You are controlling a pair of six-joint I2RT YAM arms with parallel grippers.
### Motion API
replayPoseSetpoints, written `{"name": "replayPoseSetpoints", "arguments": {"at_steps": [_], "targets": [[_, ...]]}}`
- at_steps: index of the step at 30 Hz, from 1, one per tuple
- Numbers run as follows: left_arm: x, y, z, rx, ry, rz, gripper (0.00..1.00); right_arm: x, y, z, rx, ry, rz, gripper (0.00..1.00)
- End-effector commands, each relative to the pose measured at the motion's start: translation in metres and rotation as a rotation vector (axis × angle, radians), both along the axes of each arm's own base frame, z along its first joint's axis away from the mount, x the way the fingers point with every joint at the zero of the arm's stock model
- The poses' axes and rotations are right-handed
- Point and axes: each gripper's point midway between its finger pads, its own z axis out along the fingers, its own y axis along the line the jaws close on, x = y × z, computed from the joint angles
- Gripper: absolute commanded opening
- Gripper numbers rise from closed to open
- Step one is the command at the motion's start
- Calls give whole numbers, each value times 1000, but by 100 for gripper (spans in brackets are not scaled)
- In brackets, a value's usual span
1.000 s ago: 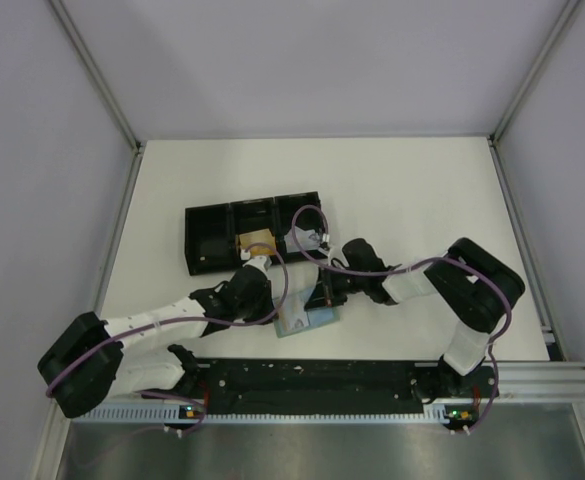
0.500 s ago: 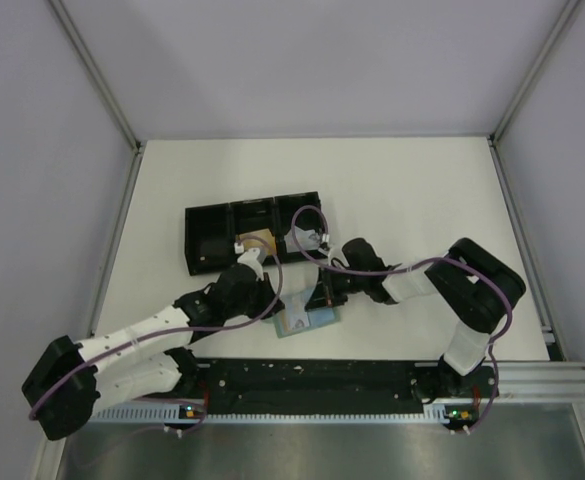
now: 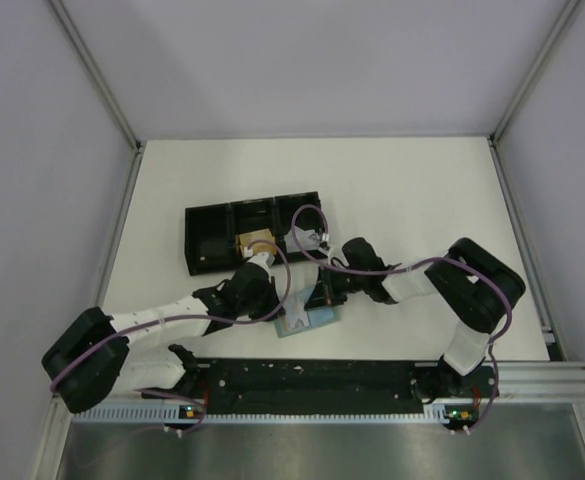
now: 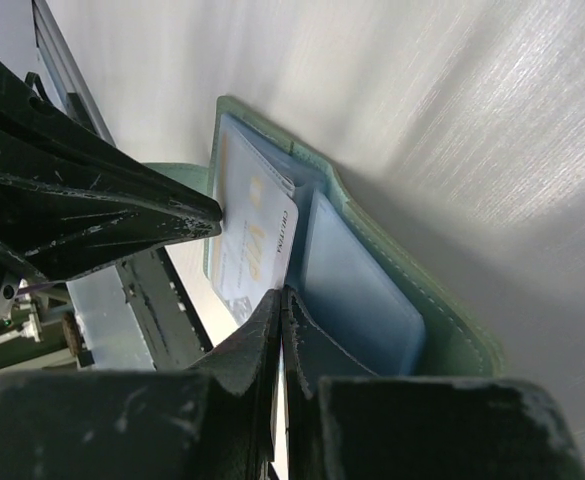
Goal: Take the credit cards out of the card holder
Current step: Remove the credit card from the card holder.
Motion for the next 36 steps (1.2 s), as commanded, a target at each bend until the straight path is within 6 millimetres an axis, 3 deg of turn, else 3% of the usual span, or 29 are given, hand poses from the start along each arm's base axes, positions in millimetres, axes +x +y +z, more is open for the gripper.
{"name": "replayPoseSetpoints", "arguments": {"at_steps": [1, 3, 8, 11, 16, 30, 34, 36], "targets": [[8, -4, 1, -11, -19, 22, 0, 13, 10, 16, 69, -41, -13, 0], [5, -4, -4, -7, 1, 16, 0, 14, 11, 16, 80, -32, -23, 0], [-1, -4, -10, -14, 25, 8, 0, 13, 15, 17, 104, -15, -35, 11], [-3, -4, -12, -13, 34, 6, 0, 11, 18, 15, 108, -3, -28, 11], [-3, -2, -15, -4, 37, 11, 0, 9, 21, 17, 122, -7, -19, 0], [-9, 11, -25, 63, 59, 9, 0, 19, -4, 20, 126, -19, -33, 0], [-9, 9, -20, 46, 48, 8, 0, 21, -5, 22, 132, -19, -30, 0], [-5, 1, -6, -24, 10, 10, 0, 20, -5, 22, 134, -14, -32, 0]]}}
